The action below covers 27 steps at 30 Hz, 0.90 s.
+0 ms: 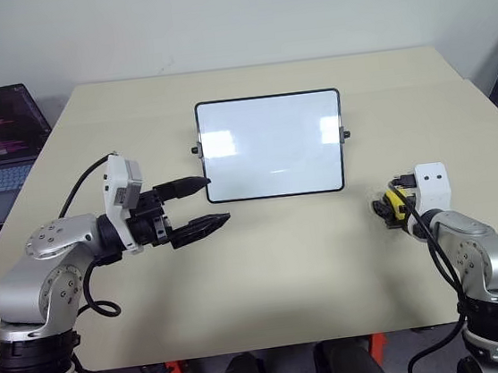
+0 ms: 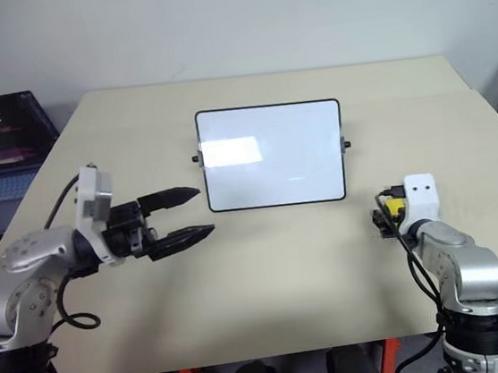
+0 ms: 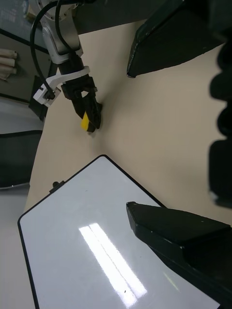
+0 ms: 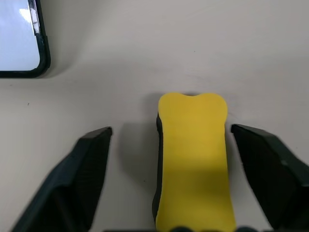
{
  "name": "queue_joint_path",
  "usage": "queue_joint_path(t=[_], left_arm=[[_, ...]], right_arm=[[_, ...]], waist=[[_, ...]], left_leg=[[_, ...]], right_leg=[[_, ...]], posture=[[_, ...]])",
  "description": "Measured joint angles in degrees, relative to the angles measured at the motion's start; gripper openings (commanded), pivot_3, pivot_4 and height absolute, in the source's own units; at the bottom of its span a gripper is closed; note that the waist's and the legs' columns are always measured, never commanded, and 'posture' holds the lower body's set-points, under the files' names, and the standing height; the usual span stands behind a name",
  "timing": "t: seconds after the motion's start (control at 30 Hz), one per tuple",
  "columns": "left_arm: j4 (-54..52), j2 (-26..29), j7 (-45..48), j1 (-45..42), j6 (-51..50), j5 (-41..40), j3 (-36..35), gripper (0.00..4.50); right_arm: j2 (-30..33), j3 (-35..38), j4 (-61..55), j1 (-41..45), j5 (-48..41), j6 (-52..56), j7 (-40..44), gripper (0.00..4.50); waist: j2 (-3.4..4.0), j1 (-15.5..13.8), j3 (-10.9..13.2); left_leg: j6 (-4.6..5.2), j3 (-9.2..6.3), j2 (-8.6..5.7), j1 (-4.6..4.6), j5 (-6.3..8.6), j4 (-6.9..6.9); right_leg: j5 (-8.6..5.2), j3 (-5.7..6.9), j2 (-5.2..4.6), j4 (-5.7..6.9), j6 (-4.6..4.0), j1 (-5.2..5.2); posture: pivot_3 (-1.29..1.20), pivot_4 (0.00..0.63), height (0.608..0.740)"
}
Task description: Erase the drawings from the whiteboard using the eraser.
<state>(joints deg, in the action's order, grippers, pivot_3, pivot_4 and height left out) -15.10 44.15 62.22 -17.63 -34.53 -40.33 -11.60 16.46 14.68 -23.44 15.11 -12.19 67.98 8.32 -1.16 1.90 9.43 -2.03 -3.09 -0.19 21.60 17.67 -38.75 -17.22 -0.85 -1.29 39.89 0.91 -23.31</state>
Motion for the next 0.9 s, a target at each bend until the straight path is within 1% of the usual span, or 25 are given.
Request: queue_joint_path(t=[0.27,0.37,0.5,0.57,0.63,0.67,0.7,0.8,0.9], left_arm=[[0.0,0.0,-0.4,0.3,0.0,0.0,0.0,4.5],[-0.2,-1.8,-4.2,1.4,0.8,0.6,-1.2,4.5],[-1.7,-8.0,-14.2,3.5,4.6,3.8,-3.0,4.5],[-3.2,-11.2,-19.2,5.7,6.8,6.6,-3.0,4.5],[-4.4,-15.1,-25.1,9.3,8.8,10.3,-2.8,4.5],[-5.5,-17.6,-28.9,12.0,9.9,13.0,-2.1,4.5],[-6.7,-20.6,-32.5,15.0,11.1,15.4,-1.2,4.5],[-9.2,-28.0,-40.8,21.9,12.8,20.9,2.3,4.5],[-13.3,-31.7,-46.2,27.3,15.2,25.6,5.1,4.5]], right_arm=[[-0.7,1.5,-1.7,0.3,-0.5,0.2,-1.8,4.43],[-0.9,3.3,-4.1,1.4,-0.5,0.1,-2.7,4.43],[-1.2,5.0,-8.9,0.7,-0.8,-1.8,-2.7,4.43],[-1.8,5.5,-10.3,-2.2,-1.2,-4.5,-2.0,4.43],[-2.2,5.5,-10.6,-7.0,-1.6,-9.8,-0.2,4.43],[-3.0,5.4,-10.8,-10.2,-1.9,-14.5,1.3,4.43],[-3.8,5.1,-11.0,-13.6,-2.0,-19.0,2.3,4.43],[-5.7,4.0,-11.4,-20.3,-1.3,-28.9,3.4,4.43],[-8.1,2.6,-13.0,-25.8,-0.1,-36.3,3.1,4.43]], waist=[[0.0,0.0,0.0],[0.01,0.0,0.0],[0.0,-0.2,0.0],[-0.02,-0.2,0.0],[0.0,-0.2,0.0],[0.01,-0.2,0.0],[0.05,-0.2,-0.1],[0.04,-0.2,-0.1],[0.06,-0.2,-0.1]], left_leg=[[0.0,0.0,0.0,0.01,0.0,0.0],[0.0,-0.01,0.01,0.0,0.0,0.0],[0.0,-0.03,0.02,0.02,0.0,0.0],[-0.01,-0.03,0.02,0.03,0.0,0.01],[-0.01,0.0,0.01,0.04,0.0,0.02],[0.0,0.01,0.02,0.04,0.01,0.05],[0.01,0.02,0.01,0.03,0.02,0.06],[0.02,0.02,0.01,0.03,0.03,0.02],[0.02,0.02,0.02,-0.15,0.02,0.02]], right_leg=[[0.0,-0.01,0.0,0.0,0.0,0.0],[0.0,0.0,0.0,0.01,0.0,0.0],[0.0,0.0,-0.01,-0.01,0.0,0.0],[0.0,0.0,-0.03,-0.06,0.0,0.02],[0.0,-0.03,-0.04,-0.11,0.01,0.03],[0.01,-0.04,-0.05,-0.17,0.02,0.03],[0.01,-0.05,-0.06,-0.22,0.02,0.06],[0.05,-0.05,-0.06,-0.21,0.1,0.08],[0.06,-0.06,-0.06,-0.09,0.11,0.21]], posture=[[0.0,0.15,0.74],[0.0,0.15,0.74],[0.0,0.15,0.74],[0.0,0.15,0.74],[0.0,0.15,0.74],[0.0,0.15,0.74],[0.0,0.15,0.74],[0.0,0.15,0.74],[0.0,0.15,0.74]])
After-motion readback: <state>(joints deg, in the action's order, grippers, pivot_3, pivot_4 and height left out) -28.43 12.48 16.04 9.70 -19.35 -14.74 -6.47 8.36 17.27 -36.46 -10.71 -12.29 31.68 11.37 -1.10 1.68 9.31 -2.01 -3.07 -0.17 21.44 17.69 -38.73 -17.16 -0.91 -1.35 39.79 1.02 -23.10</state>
